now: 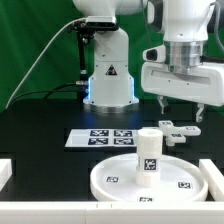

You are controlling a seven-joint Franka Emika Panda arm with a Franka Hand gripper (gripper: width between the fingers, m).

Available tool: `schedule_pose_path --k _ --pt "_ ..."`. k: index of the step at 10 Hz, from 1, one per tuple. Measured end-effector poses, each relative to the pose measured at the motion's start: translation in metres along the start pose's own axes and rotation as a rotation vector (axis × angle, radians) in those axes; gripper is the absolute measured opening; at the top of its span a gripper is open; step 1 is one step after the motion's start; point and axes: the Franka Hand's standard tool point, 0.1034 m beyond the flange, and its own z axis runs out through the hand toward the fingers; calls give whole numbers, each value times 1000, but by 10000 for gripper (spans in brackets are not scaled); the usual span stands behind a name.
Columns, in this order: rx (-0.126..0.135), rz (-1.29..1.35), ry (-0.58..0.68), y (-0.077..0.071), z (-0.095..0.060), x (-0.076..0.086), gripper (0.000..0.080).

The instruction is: Assemble round table

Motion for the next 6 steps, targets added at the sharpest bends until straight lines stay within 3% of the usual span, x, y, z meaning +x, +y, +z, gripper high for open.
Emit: schedule_pose_path --k 4,6 --pt "-3 -24 22 4 13 -3 649" --pt "-17 -43 18 9 18 -4 649"
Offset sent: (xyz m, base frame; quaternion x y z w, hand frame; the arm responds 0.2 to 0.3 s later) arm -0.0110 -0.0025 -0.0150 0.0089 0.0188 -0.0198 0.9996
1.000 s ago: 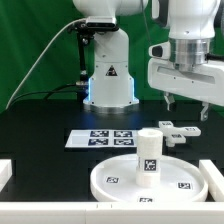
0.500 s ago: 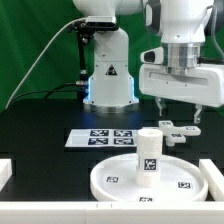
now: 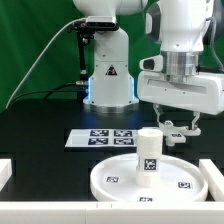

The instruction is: Assemble round table

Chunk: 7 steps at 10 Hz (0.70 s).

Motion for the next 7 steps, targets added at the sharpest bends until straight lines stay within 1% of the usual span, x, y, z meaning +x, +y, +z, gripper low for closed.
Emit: schedule_pose_path --k 2,3,7 --pt "-15 -5 -6 5 5 -5 649" --pt "-17 -11 -8 4 6 -7 649" --pt "-22 -31 -9 7 8 -6 649"
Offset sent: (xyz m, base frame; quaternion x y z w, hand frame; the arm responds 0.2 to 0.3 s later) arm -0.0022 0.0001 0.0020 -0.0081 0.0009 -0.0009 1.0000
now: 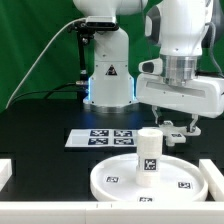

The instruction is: Assemble round table

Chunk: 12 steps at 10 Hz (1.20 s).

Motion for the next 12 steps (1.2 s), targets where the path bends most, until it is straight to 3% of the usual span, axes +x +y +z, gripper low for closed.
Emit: schedule_pose_path --k 7,8,9,10,12 --pt "-21 -22 1 5 12 -2 649" --pt "-21 -22 1 5 12 -2 532" --pt "-21 -22 2 5 12 -2 532" --pt "-21 -22 1 5 12 -2 437" --pt "-21 -23 1 5 12 -2 438"
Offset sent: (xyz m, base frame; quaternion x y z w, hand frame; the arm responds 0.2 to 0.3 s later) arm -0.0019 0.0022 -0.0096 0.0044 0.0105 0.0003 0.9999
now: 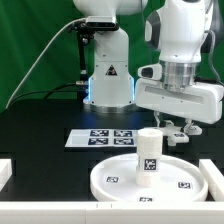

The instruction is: Assemble round table

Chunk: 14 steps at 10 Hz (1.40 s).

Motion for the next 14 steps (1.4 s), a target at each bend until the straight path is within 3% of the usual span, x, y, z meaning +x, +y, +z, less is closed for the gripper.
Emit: schedule_pose_path --k 1,2,3,4,6,7,8,10,11,14 --pt "-6 -18 -14 -1 -4 1 438" --pt "-5 -43 -59 -8 -26 10 438" --pt "20 -54 -79 -15 -53 25 438" --pt "29 -51 -102 -17 -73 39 438" --pt "-9 -33 -147 -26 -113 64 439" --pt "-23 -9 -173 -33 -126 66 439" --pt "-10 -20 -151 -33 -120 68 439" --pt "-13 -67 -150 -30 -115 74 439" --pt "-22 -107 -141 -28 -109 94 439" --pt "-3 -273 -91 -55 -132 169 439"
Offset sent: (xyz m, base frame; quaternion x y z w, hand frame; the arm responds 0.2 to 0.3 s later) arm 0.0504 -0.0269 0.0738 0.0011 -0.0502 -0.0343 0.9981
